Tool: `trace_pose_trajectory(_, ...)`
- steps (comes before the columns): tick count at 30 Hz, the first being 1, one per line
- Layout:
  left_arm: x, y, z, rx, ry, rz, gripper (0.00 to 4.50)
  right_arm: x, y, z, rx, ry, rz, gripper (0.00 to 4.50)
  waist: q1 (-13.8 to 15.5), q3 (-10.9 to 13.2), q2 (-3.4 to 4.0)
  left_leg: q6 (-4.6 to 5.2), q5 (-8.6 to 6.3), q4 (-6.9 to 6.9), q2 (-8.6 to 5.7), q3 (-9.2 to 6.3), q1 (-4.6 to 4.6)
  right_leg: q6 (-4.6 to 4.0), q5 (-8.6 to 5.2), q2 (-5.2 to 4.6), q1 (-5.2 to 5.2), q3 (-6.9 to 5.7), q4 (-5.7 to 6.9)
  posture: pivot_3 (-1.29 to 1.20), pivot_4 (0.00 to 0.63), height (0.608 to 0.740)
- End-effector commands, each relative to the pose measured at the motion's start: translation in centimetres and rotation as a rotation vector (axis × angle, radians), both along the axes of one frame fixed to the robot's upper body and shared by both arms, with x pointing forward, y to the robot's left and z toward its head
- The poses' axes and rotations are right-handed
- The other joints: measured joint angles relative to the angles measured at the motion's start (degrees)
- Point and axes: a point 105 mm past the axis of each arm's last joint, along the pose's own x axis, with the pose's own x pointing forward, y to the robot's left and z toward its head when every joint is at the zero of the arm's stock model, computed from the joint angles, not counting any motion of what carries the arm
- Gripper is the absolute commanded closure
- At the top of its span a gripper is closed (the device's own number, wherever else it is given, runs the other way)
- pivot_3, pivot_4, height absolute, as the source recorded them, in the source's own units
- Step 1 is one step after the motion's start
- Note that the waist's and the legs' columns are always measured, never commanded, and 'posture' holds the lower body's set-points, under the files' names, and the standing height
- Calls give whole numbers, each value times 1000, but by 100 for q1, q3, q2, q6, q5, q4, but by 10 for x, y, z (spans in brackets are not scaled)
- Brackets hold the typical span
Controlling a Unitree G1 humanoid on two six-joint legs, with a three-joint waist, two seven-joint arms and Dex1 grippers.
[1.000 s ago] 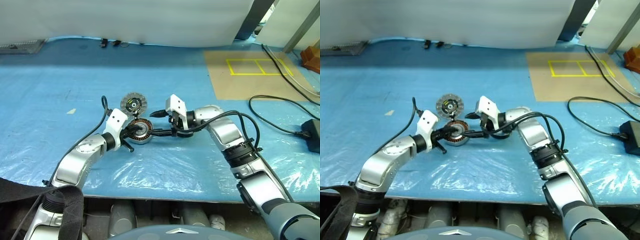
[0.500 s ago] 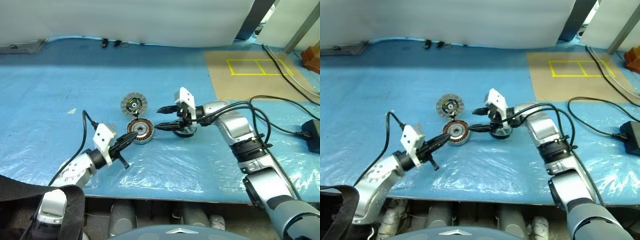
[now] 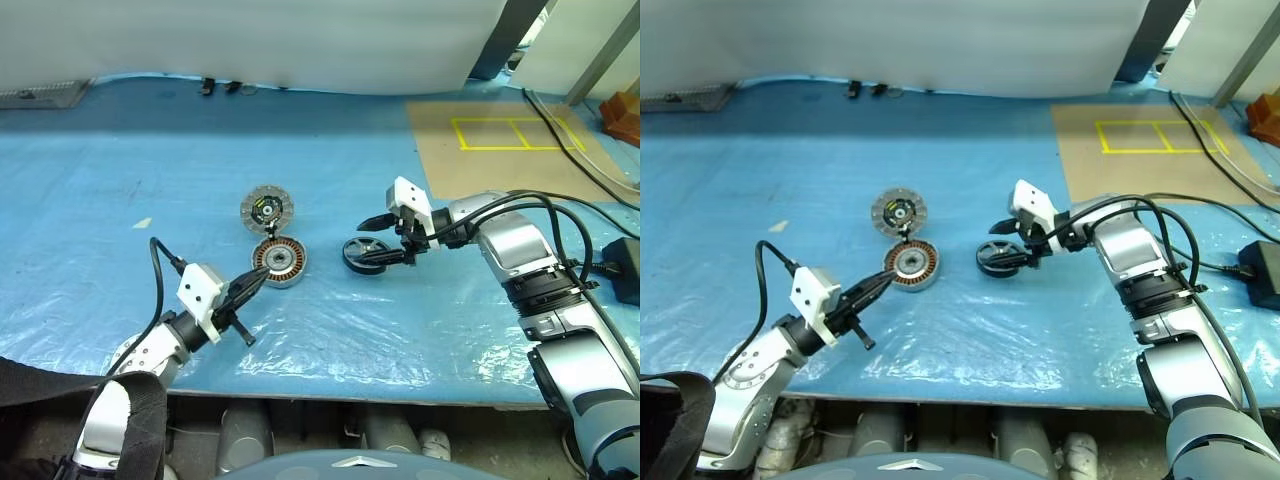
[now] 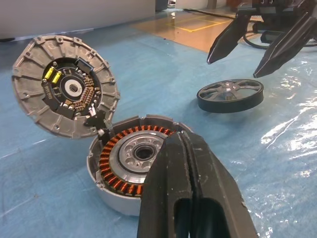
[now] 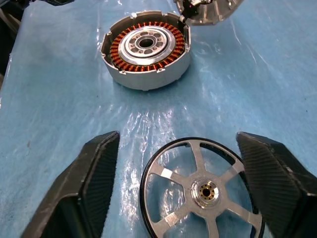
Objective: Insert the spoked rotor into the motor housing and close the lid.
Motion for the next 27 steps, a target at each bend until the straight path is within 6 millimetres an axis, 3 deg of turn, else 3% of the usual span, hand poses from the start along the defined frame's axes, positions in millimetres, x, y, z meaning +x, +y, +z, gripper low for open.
trace_pose_trajectory(1, 2, 1, 7, 6, -33, -3, 4500, 6, -3, 11, -18, -62, -6, 24, 1, 0, 0, 0, 0, 1, 0, 0, 0, 0, 0, 0, 0, 0, 1, 0, 150, 740)
trace_pose_trajectory(4, 2, 1, 7, 13, -27, -11, 4500, 8, -4, 8, -22, -66, -19, 24, 1, 0, 0, 0, 0, 6, 0, 0, -2, 0, 0, 0, 0, 1, 3, 0, 150, 740)
trace_pose_trajectory(7, 2, 1, 6, 16, -22, -17, 4500, 11, -4, 6, -25, -64, -35, 666, 3, 0, 0, 0, 0, 7, 0, 1, -1, 0, 0, 0, 0, 1, 4, 0, 150, 740)
trace_pose_trajectory(10, 1, 0, 6, 17, -15, -20, 4500, 11, -6, 3, -40, -68, -39, 1667, 3, 0, 0, 0, 0, 10, 0, 1, -1, 0, 0, -1, 0, 1, 7, 0, 150, 740)
trace_pose_trajectory(20, 0, 3, 3, 25, 0, -11, 4500, 13, -14, -10, -129, -41, -39, 1667, 4, 0, 0, 0, 0, 17, 0, 1, -2, 0, 0, -1, 0, 1, 14, 0, 150, 740)
trace_pose_trajectory(27, 0, 1, 3, 26, 3, -9, 4500, 12, -18, -34, -234, -41, -33, 1667, 4, 0, 0, 0, 0, 21, 0, 2, -2, 0, 0, -1, 0, 1, 17, 0, 150, 740)
